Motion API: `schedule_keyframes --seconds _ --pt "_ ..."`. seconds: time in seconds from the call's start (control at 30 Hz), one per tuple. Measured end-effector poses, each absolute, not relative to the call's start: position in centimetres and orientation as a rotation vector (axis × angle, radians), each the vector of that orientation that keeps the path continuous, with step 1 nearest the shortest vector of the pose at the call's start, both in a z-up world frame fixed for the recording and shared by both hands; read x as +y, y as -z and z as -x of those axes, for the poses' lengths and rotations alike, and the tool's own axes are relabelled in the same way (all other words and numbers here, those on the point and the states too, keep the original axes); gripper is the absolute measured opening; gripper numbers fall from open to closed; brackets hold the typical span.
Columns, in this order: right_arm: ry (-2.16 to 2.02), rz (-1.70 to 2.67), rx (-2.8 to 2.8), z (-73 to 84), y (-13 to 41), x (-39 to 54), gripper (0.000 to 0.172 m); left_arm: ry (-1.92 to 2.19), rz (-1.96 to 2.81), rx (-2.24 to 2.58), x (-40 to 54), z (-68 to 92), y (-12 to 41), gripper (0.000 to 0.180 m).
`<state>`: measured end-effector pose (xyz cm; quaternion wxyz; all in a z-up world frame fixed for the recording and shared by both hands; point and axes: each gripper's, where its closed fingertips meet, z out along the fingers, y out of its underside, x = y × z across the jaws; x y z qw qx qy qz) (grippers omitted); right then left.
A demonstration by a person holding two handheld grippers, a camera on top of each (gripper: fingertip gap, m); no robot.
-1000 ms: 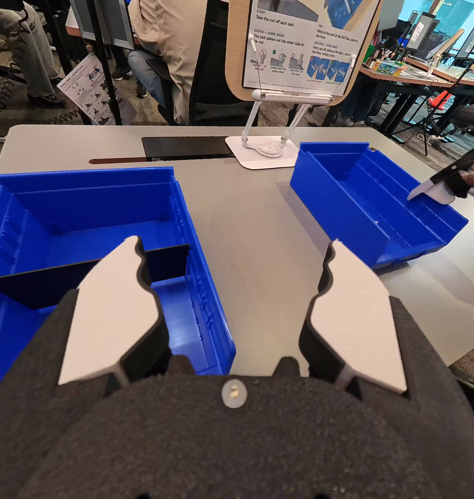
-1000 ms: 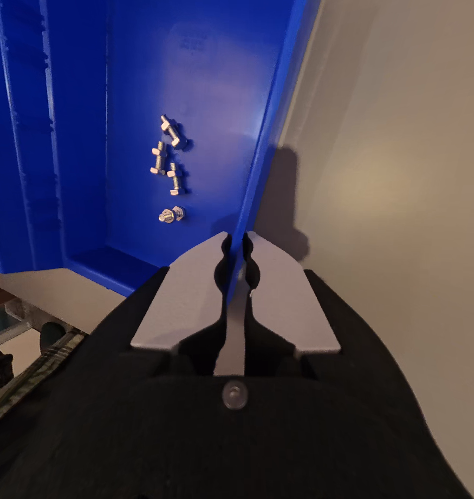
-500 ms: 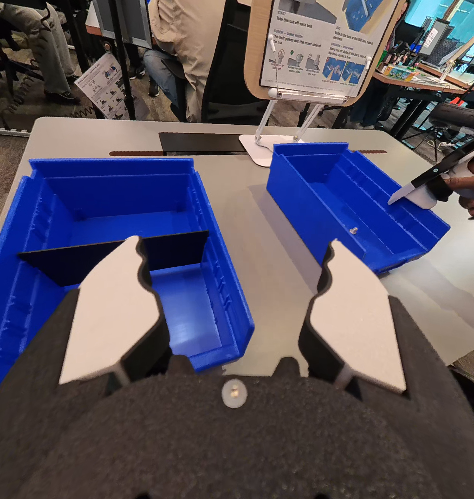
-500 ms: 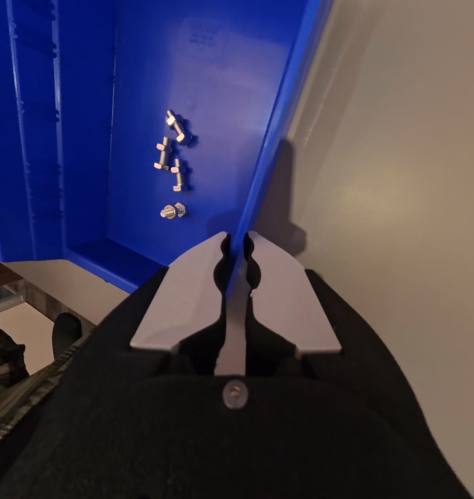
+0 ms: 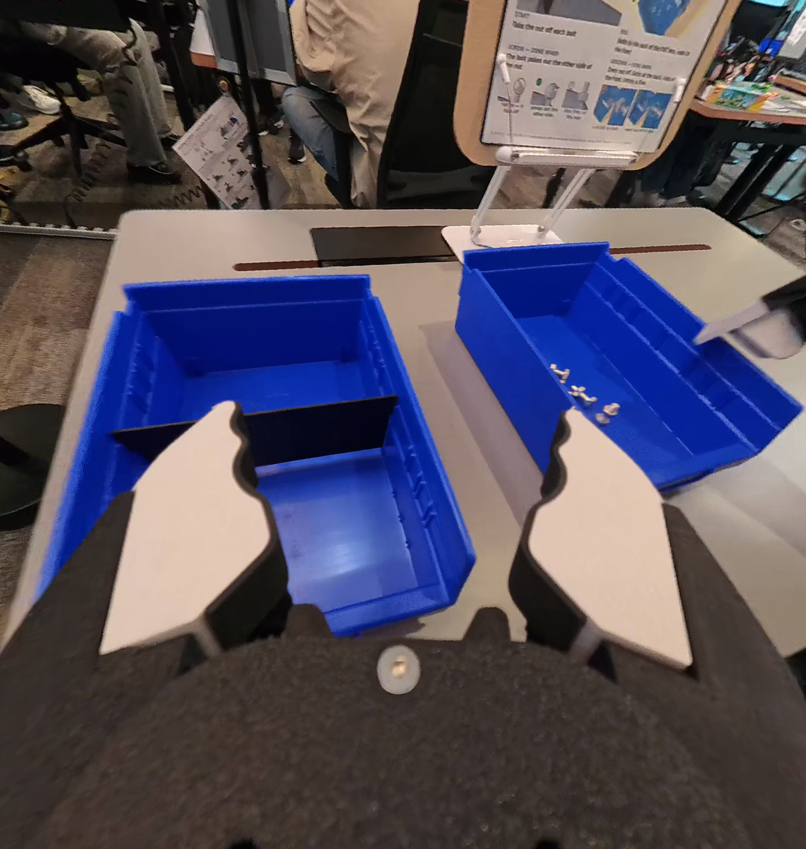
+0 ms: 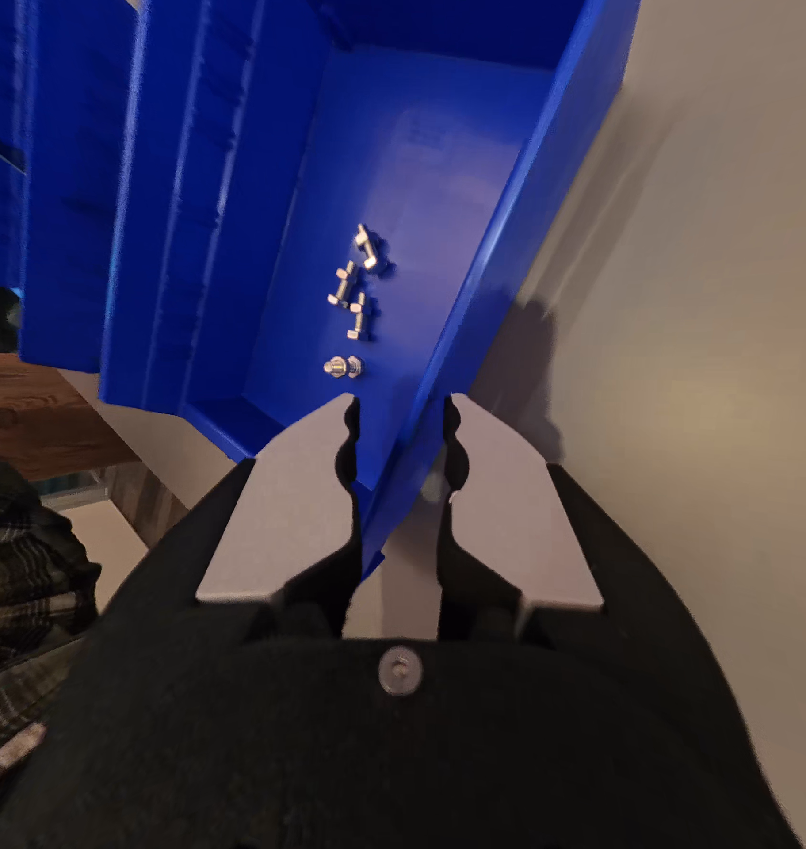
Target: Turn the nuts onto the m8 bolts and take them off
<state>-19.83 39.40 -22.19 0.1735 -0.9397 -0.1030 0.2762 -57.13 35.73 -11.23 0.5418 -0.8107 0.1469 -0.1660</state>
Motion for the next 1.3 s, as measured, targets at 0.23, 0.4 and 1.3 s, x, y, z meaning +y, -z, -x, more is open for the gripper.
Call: schedule_keyframes --seconds 0.23,0.4,1.3 --pt "-0.751 2.478 -0.289 15.3 20.0 36.0 0.048 0.243 2.096 0.296 38.8 64.3 12.4 0.119" --pt "-0.74 2.46 -0.261 12.1 20.6 31.8 0.048 0.229 2.323 0.304 40.9 67.9 15.1 0.111" --pt "-0.799 2.407 -0.175 7.6 21.5 26.6 0.045 0.268 3.139 0.311 40.3 72.7 26.3 0.037"
